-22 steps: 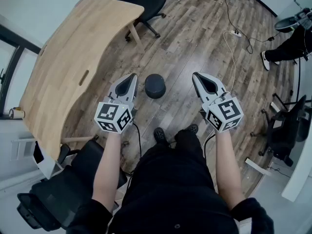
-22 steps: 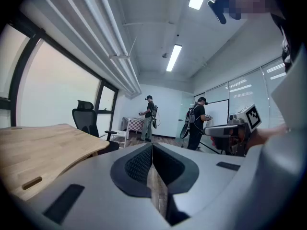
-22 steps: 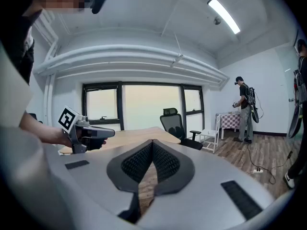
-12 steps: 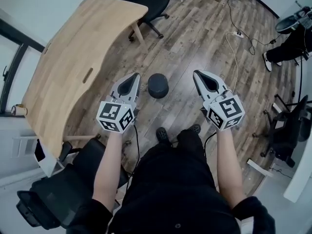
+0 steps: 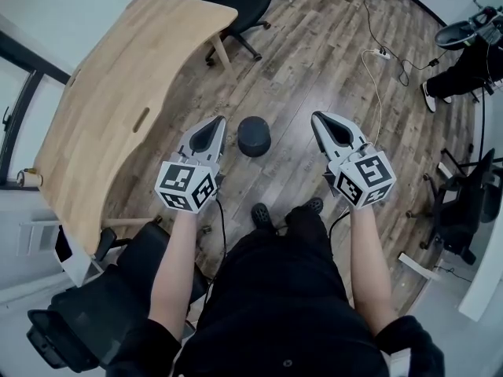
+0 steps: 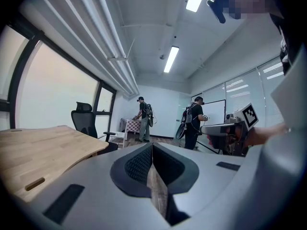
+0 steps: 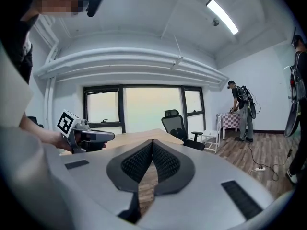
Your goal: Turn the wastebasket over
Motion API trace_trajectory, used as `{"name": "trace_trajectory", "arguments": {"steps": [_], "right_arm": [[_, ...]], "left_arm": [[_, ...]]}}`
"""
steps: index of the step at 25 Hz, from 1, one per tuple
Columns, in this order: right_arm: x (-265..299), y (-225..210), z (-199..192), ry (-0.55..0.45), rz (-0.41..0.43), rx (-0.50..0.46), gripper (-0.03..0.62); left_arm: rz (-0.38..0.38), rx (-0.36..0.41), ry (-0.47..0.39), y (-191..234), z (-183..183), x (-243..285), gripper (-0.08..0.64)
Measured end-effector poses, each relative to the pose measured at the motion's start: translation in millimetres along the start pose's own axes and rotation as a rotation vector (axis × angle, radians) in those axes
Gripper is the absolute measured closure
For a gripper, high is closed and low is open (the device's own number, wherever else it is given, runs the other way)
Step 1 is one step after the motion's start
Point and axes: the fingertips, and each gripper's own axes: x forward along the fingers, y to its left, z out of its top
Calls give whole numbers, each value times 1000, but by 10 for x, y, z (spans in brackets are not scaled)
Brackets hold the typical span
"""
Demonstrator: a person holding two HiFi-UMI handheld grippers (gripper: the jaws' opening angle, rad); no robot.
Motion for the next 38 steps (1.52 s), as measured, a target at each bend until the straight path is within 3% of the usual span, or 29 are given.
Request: {"name": "trace_trajectory", "arguments": {"steps": [8,16,25,38], "right_arm": [[-114,22,-101,23,-50,40,558],[-118,25,-230,73,-24,45,558],[259,-236,-239,64,8,85,558],[820,-803,-146,69,48,95,558]], "left_arm": [[-20,-28,27,40,-161,-35,541],[-17,-69,53,23,-319,90,541],[8,-51,88,174,-301,307,541],[19,-46,112,363,-154,1010,541]]}}
